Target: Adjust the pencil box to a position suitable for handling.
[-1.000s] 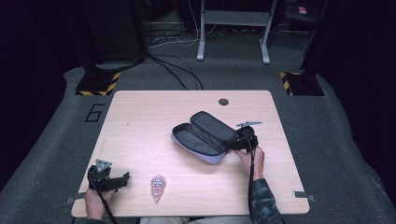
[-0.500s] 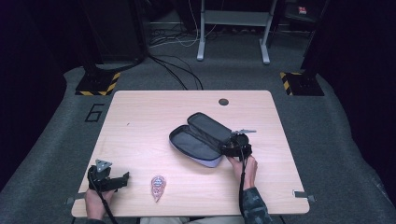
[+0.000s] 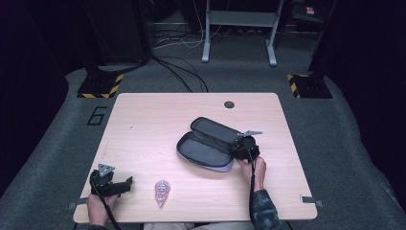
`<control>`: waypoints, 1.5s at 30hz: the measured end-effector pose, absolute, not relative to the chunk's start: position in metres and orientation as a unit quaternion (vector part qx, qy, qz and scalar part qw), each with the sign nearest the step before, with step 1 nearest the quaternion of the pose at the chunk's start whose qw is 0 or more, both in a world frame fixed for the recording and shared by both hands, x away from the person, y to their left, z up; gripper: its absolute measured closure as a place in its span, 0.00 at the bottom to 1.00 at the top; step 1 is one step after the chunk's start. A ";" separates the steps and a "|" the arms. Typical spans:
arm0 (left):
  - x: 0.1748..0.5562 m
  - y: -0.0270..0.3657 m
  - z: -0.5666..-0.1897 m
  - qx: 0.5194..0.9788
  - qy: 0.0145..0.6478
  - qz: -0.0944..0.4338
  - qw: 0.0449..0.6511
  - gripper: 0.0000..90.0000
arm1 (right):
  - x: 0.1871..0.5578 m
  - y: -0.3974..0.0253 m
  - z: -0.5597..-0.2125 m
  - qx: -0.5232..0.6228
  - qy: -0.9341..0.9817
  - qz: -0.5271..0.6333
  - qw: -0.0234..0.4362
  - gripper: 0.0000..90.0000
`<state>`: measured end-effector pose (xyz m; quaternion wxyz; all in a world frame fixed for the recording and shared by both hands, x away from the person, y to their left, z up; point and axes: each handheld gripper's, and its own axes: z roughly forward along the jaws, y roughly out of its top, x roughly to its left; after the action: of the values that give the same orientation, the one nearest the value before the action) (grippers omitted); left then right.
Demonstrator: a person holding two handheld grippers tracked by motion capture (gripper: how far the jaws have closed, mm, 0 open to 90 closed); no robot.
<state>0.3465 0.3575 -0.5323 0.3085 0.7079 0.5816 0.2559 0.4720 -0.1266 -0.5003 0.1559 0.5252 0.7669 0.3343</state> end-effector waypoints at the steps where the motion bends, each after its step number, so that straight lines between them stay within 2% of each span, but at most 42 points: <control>1: 0.347 0.357 -0.532 0.708 0.582 0.256 0.308 0.04 | 0.473 -0.128 -0.500 0.521 0.769 0.338 0.150 0.69; 2: 0.347 0.358 -0.532 0.708 0.581 0.256 0.308 0.04 | 0.474 -0.129 -0.501 0.518 0.771 0.341 0.148 0.73; 7: 0.347 0.358 -0.533 0.707 0.581 0.256 0.310 0.04 | 0.480 -0.128 -0.500 0.497 0.788 0.332 0.147 0.77; 9: 0.347 0.357 -0.533 0.707 0.581 0.257 0.310 0.04 | 0.485 -0.124 -0.500 0.469 0.805 0.328 0.155 0.83; 17: 0.347 0.357 -0.533 0.706 0.582 0.259 0.310 0.04 | 0.491 -0.121 -0.501 0.434 0.823 0.340 0.140 0.87; 45: 0.347 0.357 -0.532 0.708 0.582 0.256 0.309 0.04 | 0.514 -0.106 -0.501 0.324 0.869 0.362 0.096 0.90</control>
<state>0.3466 0.3574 -0.5323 0.3089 0.7077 0.5816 0.2558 0.5142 -0.1064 -0.5014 0.0962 0.3239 0.8686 0.3624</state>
